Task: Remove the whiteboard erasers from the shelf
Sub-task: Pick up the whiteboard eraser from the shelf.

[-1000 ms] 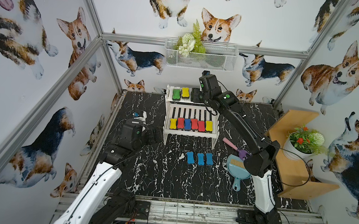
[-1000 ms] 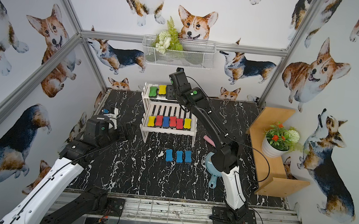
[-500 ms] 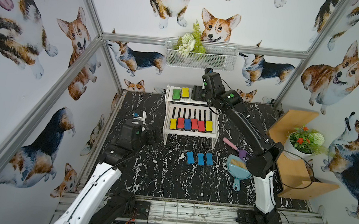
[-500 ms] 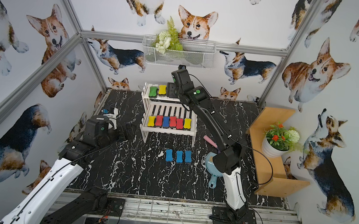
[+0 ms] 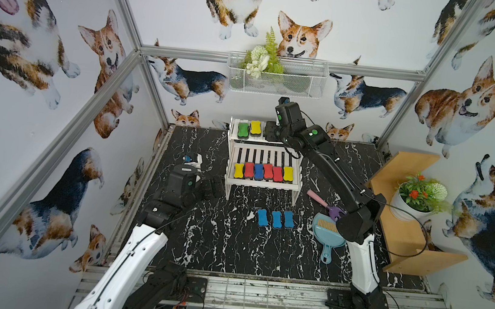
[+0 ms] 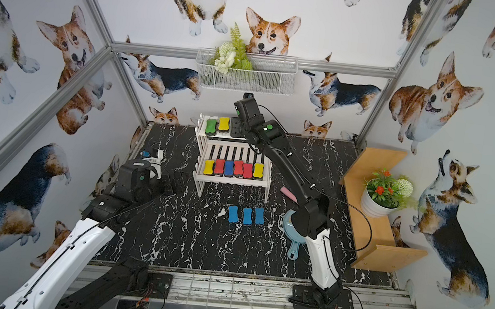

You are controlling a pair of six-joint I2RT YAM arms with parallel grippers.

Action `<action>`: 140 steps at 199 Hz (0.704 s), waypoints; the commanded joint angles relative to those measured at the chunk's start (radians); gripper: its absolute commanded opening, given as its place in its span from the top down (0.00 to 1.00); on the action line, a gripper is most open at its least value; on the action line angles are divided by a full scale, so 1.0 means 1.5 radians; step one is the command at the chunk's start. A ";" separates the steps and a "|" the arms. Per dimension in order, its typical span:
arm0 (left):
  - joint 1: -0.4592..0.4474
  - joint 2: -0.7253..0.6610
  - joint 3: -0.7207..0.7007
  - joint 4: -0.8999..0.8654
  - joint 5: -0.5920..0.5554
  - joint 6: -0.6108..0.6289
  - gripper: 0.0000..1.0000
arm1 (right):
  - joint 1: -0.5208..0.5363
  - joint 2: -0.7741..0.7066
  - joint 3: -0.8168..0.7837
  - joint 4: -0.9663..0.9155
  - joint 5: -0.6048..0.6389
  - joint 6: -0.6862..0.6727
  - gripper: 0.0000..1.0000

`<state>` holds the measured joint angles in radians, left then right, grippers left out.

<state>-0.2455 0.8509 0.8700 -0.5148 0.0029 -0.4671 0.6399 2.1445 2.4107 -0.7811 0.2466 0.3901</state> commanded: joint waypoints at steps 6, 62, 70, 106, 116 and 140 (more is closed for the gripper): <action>0.000 -0.001 0.000 0.001 -0.005 0.005 0.00 | 0.001 0.002 -0.001 0.001 0.002 0.000 0.42; 0.000 -0.002 -0.002 0.002 -0.003 0.003 0.00 | 0.001 -0.010 -0.001 0.008 0.020 0.000 0.32; 0.000 0.000 -0.002 0.003 -0.003 0.003 0.00 | 0.001 -0.015 -0.001 0.011 0.021 -0.002 0.32; 0.000 0.001 -0.001 0.005 -0.002 0.003 0.00 | 0.003 -0.032 -0.013 0.030 0.003 -0.015 0.27; 0.000 0.002 0.000 0.005 -0.001 0.003 0.00 | 0.003 -0.032 -0.019 0.032 0.000 -0.016 0.27; 0.000 0.004 0.002 0.004 -0.001 0.003 0.00 | 0.003 -0.020 -0.020 0.024 -0.005 -0.016 0.27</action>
<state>-0.2455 0.8551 0.8677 -0.5144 0.0032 -0.4671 0.6415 2.1044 2.3848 -0.7601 0.2539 0.3798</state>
